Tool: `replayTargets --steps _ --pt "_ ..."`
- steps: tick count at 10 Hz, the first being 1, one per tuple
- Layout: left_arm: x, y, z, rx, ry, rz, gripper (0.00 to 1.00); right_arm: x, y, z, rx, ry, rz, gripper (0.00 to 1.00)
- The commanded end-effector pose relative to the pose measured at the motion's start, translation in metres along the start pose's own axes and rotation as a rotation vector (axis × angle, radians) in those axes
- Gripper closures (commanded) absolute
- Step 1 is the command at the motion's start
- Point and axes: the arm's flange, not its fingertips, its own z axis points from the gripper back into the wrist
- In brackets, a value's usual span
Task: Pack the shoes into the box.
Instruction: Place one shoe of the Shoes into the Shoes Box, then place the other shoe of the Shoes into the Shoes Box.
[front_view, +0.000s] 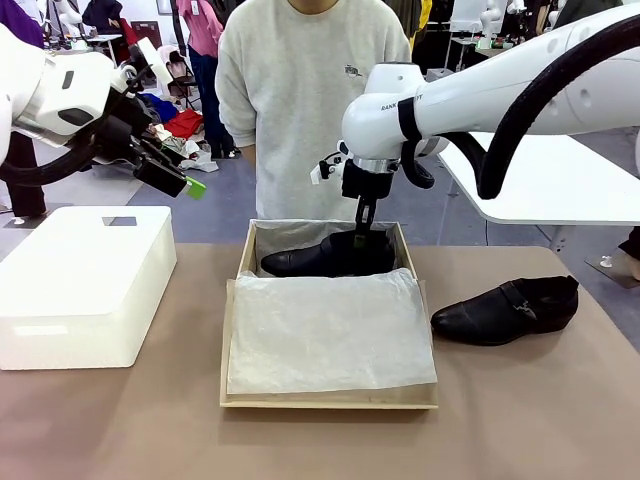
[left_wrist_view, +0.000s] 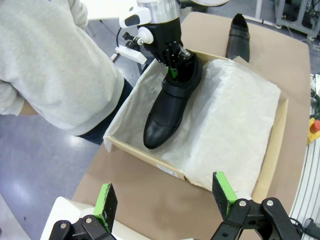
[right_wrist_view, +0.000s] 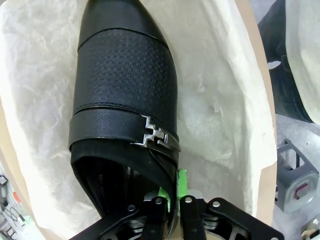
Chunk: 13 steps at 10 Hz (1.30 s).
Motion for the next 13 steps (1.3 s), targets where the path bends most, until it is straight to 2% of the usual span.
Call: replayTargets --steps 1,4,5,9,11,12,13 --pt "0.000 0.001 0.000 -0.008 -0.008 0.004 0.00 0.006 -0.005 0.006 0.017 -0.003 -0.015 0.66" --pt "0.000 0.001 0.000 -0.008 -0.008 0.004 0.00 0.006 -0.001 0.017 0.032 -0.021 0.005 0.07" --pt "0.000 0.001 0.000 -0.008 -0.008 0.004 0.00 0.003 0.003 0.027 0.009 -0.029 0.016 0.00" --pt "0.000 0.001 0.000 -0.008 -0.008 0.004 0.00 -0.015 0.021 0.062 -0.076 -0.037 0.059 0.00" --pt "0.000 0.001 0.000 -0.008 -0.008 0.004 0.00 -0.028 0.024 0.073 -0.096 -0.032 0.024 0.00" --pt "0.000 0.001 0.000 -0.008 -0.008 0.004 0.00 -0.003 0.014 0.072 -0.072 -0.026 0.033 0.00" --pt "0.000 0.001 0.000 -0.008 -0.008 0.004 0.00 -0.003 0.014 0.072 -0.072 -0.026 0.033 0.00"
